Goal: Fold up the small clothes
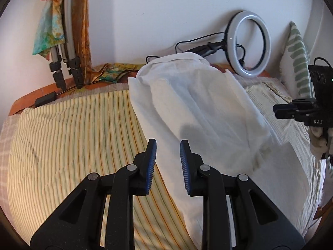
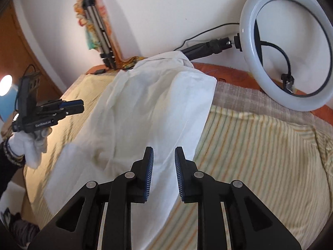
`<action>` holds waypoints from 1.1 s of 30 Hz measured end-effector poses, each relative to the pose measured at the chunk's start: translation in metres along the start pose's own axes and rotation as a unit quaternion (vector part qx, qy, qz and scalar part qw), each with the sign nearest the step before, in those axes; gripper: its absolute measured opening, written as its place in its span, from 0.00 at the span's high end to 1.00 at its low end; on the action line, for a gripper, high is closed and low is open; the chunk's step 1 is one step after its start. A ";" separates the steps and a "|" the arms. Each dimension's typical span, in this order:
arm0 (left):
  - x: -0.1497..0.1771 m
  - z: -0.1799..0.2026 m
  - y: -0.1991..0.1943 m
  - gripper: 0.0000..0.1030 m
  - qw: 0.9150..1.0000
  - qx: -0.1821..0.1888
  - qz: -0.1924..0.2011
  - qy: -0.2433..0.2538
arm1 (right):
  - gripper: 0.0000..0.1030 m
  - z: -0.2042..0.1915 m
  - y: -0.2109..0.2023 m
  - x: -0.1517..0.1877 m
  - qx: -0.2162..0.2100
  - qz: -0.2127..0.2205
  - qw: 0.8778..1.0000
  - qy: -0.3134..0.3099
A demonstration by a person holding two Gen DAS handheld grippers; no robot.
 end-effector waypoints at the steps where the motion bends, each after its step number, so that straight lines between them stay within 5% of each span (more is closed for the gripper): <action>1: -0.004 -0.005 0.008 0.78 1.000 -0.004 -0.002 -0.003 | 0.81 0.003 0.009 -0.004 0.007 -0.002 1.000 0.000; 11: -0.019 -0.010 0.070 0.77 0.997 -0.049 -0.030 0.045 | 0.81 0.022 0.072 -0.030 0.038 -0.015 0.999 0.018; 17: -0.039 -0.033 0.061 0.65 0.998 -0.063 0.001 0.010 | 0.80 0.031 0.063 -0.040 0.037 0.014 0.999 0.012; 19: -0.044 -0.046 0.053 0.55 0.997 -0.072 0.013 -0.012 | 0.51 0.040 0.053 -0.048 0.033 0.042 0.998 0.027; 21: -0.047 -0.059 0.053 0.54 0.997 -0.066 0.010 -0.040 | 0.35 0.055 0.045 -0.054 0.047 0.068 0.995 0.048; 30: -0.051 -0.068 0.096 0.54 0.996 -0.026 -0.023 -0.084 | 0.38 0.084 0.066 -0.061 0.039 0.042 0.995 0.083; 33: -0.060 -0.067 0.101 0.59 0.996 -0.030 -0.011 -0.086 | 0.52 0.079 0.084 -0.064 0.036 0.026 0.996 0.080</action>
Point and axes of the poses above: each gripper's, at about its wrist camera, not at the fingertips, and y roughly the way its jaws point, z to its right, x to its underside, the point moved 9 cm from there along y, roughly the way its jaws point, and after that the axes turned 4 degrees about y, right-handed, at the moved point
